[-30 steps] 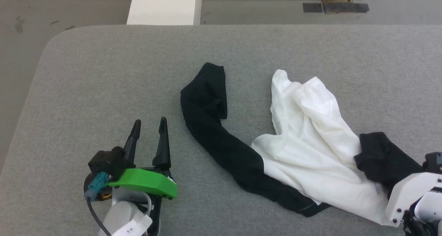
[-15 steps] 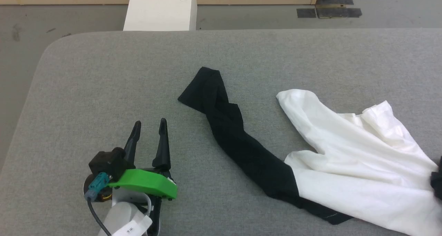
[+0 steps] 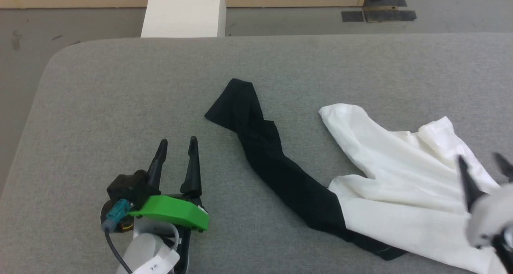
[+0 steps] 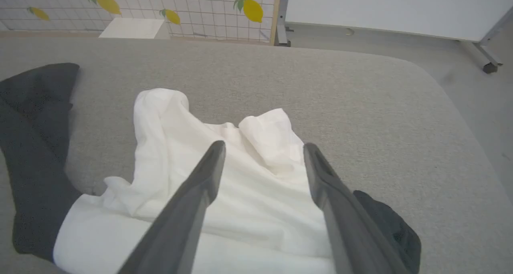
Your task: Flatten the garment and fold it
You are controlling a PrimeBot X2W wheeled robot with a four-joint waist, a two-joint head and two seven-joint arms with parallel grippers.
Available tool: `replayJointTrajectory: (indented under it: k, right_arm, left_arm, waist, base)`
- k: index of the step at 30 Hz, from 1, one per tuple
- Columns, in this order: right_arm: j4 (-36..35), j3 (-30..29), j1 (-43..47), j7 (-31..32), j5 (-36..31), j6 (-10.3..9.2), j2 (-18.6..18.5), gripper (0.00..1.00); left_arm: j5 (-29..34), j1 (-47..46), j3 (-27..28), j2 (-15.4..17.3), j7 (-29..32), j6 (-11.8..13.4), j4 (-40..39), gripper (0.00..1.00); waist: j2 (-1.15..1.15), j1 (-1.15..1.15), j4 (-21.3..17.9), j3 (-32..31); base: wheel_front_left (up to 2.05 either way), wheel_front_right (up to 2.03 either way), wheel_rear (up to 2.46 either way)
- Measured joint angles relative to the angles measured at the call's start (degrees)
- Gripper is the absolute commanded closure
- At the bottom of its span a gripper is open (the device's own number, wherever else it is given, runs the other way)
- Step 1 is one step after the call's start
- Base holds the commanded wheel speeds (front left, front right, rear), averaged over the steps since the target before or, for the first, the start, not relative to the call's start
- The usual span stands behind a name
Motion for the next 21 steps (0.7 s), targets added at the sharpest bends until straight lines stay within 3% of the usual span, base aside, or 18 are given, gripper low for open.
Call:
replayJointTrajectory:
  k: [6, 14, 15, 16, 17, 21]
  right_arm:
    - [17.5, 11.9, -9.6, 0.4, -1.3, 0.00, -9.7, 0.00]
    - [36.3, 22.6, -21.4, 5.4, 1.3, 0.00, -14.8, 0.00]
    - [37.7, 23.6, -22.6, 6.6, 2.4, -0.01, -15.3, 0.18]
    - [38.8, 24.3, -24.0, 8.0, 3.5, -0.01, -15.9, 0.76]
    - [39.4, 25.2, -25.2, 9.2, 4.2, -0.01, -16.5, 1.00]
    - [40.8, 29.8, -30.7, 10.7, 6.2, -0.01, -19.2, 1.00]
  left_arm:
    - [0.0, -1.6, -1.0, 0.0, 0.0, -0.3, -0.1, 0.00]
    - [0.0, -3.2, -2.0, -0.1, 0.0, -0.6, -0.6, 0.00]
    - [0.0, -3.3, -2.2, -0.1, 0.0, -0.6, -0.6, 0.00]
    - [-0.1, -3.4, -2.5, -0.1, 0.0, -0.6, -0.7, 0.00]
    - [-0.2, -3.6, -2.7, -0.1, 0.0, -0.6, -0.8, 0.00]
    - [-0.9, -4.3, -3.7, -0.1, 0.0, -0.5, -1.2, 0.00]
  waist:
    - [0.00, 0.00, 1.6, 1.7]
    - [0.00, 0.00, 4.8, 4.6]
    - [0.00, 0.00, 5.3, 5.0]
    - [0.00, 0.00, 5.7, 5.4]
    - [0.00, 0.00, 6.1, 5.7]
    - [0.00, 0.00, 7.9, 7.0]
  base:
    - [0.00, 0.00, 0.00]
    - [0.00, 0.00, 0.00]
    - [0.00, 0.00, 0.00]
    - [0.00, 0.00, 0.00]
    - [0.00, 0.00, 0.00]
    - [0.00, 0.00, 0.00]
